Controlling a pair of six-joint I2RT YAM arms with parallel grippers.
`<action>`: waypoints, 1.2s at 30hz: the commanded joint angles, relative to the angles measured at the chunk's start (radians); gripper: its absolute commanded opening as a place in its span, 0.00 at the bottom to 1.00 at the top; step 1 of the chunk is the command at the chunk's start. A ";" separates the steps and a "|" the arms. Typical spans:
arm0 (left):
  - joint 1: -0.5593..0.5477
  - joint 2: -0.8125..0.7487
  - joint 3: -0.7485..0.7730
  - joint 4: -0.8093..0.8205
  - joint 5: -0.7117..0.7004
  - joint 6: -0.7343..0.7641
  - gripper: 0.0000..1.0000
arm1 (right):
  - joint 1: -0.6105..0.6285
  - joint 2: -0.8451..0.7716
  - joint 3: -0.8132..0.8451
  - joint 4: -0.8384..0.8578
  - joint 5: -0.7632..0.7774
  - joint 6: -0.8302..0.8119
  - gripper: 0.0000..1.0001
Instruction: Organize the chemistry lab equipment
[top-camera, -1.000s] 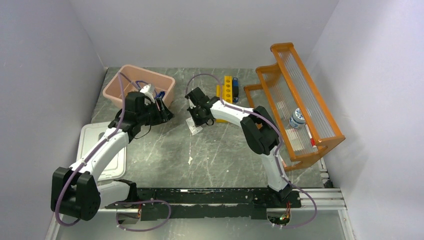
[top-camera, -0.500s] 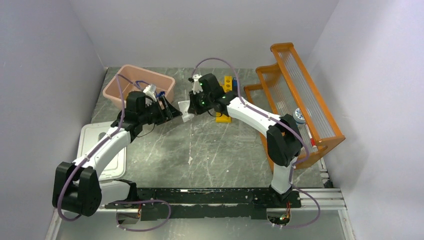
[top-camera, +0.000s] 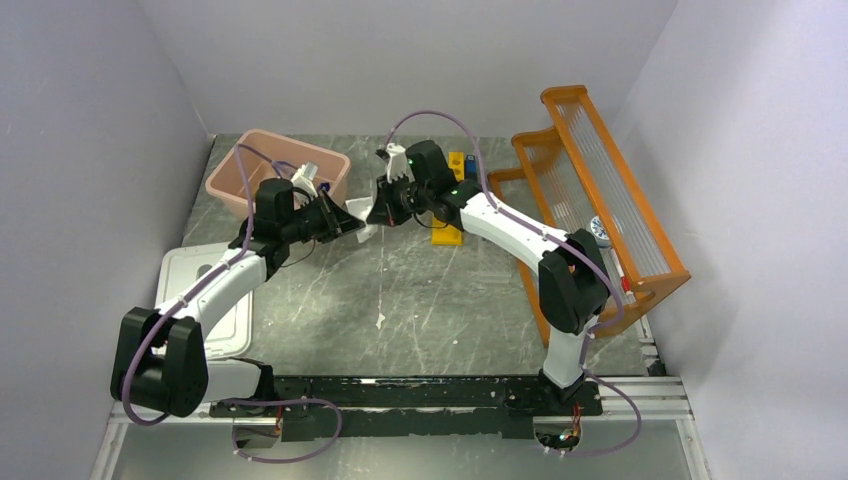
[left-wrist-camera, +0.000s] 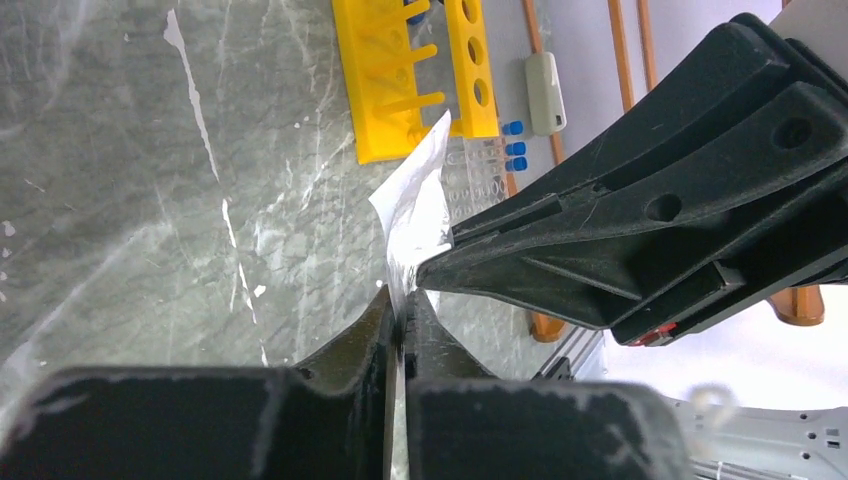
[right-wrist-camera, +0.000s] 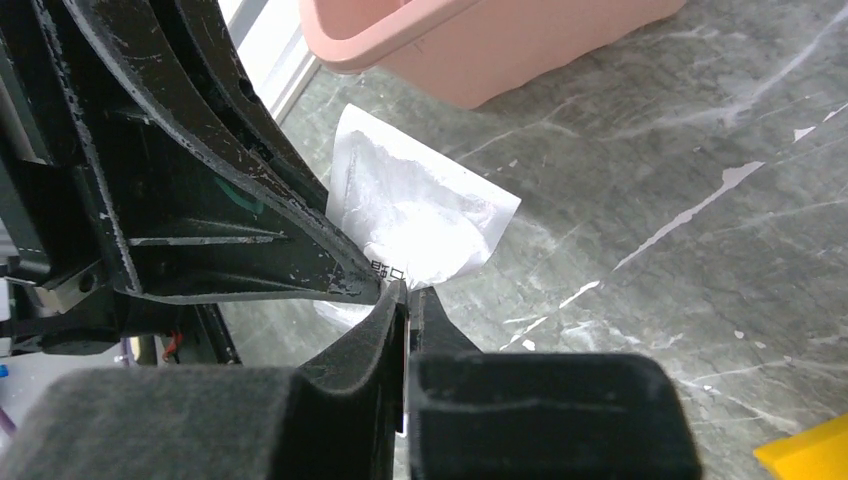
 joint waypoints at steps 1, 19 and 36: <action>-0.005 0.005 0.041 0.024 -0.007 0.052 0.05 | -0.019 -0.006 -0.010 0.050 -0.038 0.017 0.09; 0.173 0.100 0.440 -0.490 -0.586 0.176 0.05 | -0.047 -0.117 -0.076 0.213 0.092 -0.016 0.56; 0.280 0.442 0.579 -0.485 -0.575 0.140 0.19 | -0.047 -0.060 -0.067 0.153 0.200 -0.053 0.57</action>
